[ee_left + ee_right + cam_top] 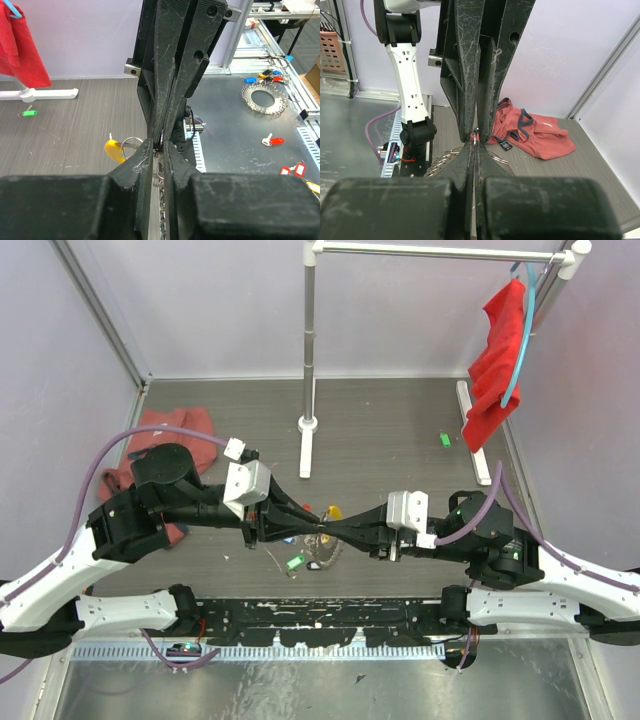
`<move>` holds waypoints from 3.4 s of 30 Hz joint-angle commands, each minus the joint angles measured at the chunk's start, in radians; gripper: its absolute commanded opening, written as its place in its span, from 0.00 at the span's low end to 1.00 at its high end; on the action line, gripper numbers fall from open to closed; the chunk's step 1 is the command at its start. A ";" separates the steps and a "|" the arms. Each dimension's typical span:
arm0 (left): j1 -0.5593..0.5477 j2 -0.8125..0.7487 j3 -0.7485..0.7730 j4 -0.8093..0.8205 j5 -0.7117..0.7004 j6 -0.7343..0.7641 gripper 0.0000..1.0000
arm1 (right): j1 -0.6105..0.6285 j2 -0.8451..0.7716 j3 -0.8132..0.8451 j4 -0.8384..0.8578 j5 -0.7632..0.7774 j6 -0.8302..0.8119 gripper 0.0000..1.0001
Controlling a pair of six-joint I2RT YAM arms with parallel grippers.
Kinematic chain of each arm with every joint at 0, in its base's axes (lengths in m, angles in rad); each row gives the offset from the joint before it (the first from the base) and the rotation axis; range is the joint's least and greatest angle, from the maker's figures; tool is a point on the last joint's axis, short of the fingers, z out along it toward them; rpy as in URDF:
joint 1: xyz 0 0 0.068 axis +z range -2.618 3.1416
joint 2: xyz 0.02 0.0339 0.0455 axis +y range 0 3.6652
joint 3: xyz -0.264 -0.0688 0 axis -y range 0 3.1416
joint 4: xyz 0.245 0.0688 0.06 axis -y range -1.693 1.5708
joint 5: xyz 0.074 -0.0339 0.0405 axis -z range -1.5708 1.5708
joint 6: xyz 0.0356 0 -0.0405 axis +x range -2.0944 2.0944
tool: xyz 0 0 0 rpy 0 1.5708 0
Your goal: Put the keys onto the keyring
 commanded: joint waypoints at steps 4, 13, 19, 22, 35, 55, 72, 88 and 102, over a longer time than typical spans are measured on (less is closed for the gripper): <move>-0.001 0.006 0.033 -0.020 -0.027 0.026 0.11 | 0.003 -0.024 0.051 0.065 0.008 -0.001 0.01; -0.001 0.005 0.039 -0.024 -0.030 0.028 0.00 | 0.003 -0.026 0.056 0.048 0.017 -0.004 0.14; -0.002 -0.006 0.039 -0.022 -0.033 0.030 0.00 | 0.003 -0.041 0.063 0.004 0.038 -0.010 0.30; -0.001 -0.009 0.036 -0.019 -0.032 0.029 0.00 | 0.002 -0.048 0.060 0.000 0.042 -0.004 0.30; -0.001 -0.011 0.035 -0.002 0.025 0.023 0.00 | 0.002 -0.023 0.064 -0.017 0.037 -0.002 0.33; -0.001 -0.016 0.028 0.008 0.011 0.025 0.00 | 0.003 0.011 0.087 -0.039 -0.001 0.001 0.03; -0.001 0.008 0.046 -0.049 -0.040 0.048 0.23 | 0.003 0.003 0.107 -0.060 0.031 -0.010 0.01; -0.002 0.030 0.056 -0.050 -0.027 0.046 0.15 | 0.003 0.011 0.106 -0.054 0.040 -0.010 0.01; -0.001 -0.003 0.004 -0.058 -0.228 0.058 0.00 | 0.003 0.006 0.117 -0.119 0.077 0.011 0.37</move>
